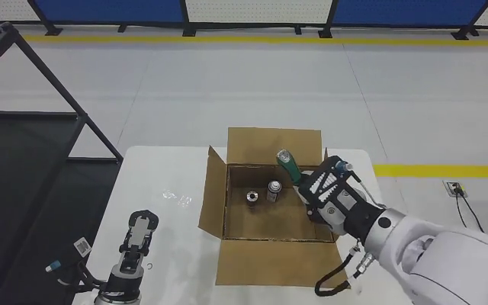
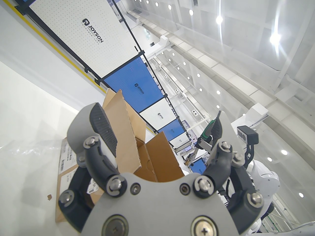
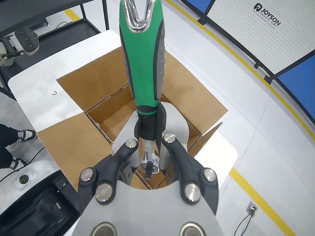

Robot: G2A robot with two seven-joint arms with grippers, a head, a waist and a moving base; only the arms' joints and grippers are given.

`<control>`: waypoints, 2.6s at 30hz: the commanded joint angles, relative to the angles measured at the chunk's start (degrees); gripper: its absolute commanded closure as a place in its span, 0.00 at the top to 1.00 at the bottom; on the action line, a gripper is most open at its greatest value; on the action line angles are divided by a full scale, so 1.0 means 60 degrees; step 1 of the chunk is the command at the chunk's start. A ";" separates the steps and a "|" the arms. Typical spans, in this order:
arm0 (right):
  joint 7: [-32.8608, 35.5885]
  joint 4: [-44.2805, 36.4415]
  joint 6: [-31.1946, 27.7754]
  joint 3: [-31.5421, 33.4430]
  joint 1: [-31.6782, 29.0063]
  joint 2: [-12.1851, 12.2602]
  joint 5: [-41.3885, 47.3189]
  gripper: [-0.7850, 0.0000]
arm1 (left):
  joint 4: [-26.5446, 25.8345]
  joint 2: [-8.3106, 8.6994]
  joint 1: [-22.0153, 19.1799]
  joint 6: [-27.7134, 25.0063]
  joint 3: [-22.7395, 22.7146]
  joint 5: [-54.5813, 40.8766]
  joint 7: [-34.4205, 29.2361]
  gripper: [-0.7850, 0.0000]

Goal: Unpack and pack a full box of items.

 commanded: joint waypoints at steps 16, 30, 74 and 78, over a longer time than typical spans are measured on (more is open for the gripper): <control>0.0514 0.2934 -0.1356 -0.2776 0.3012 -0.0489 0.0784 0.00 | 0.0000 0.0000 0.0000 0.0000 0.0000 0.0000 0.0000 1.00; 0.2533 0.7418 -0.1770 -0.6546 0.5876 -0.1765 0.1926 0.00 | 0.0000 0.0000 0.0000 0.0000 0.0000 0.0000 0.0000 1.00; 0.0720 1.2445 -0.4761 -1.0352 0.6978 -0.3763 0.0473 0.00 | 0.0000 0.0000 0.0000 0.0000 0.0000 0.0000 0.0000 1.00; 0.0429 1.3264 -0.5054 -1.0352 0.6900 -0.4110 0.0243 0.00 | 0.0000 0.0000 0.0000 0.0000 0.0000 0.0000 0.0000 1.00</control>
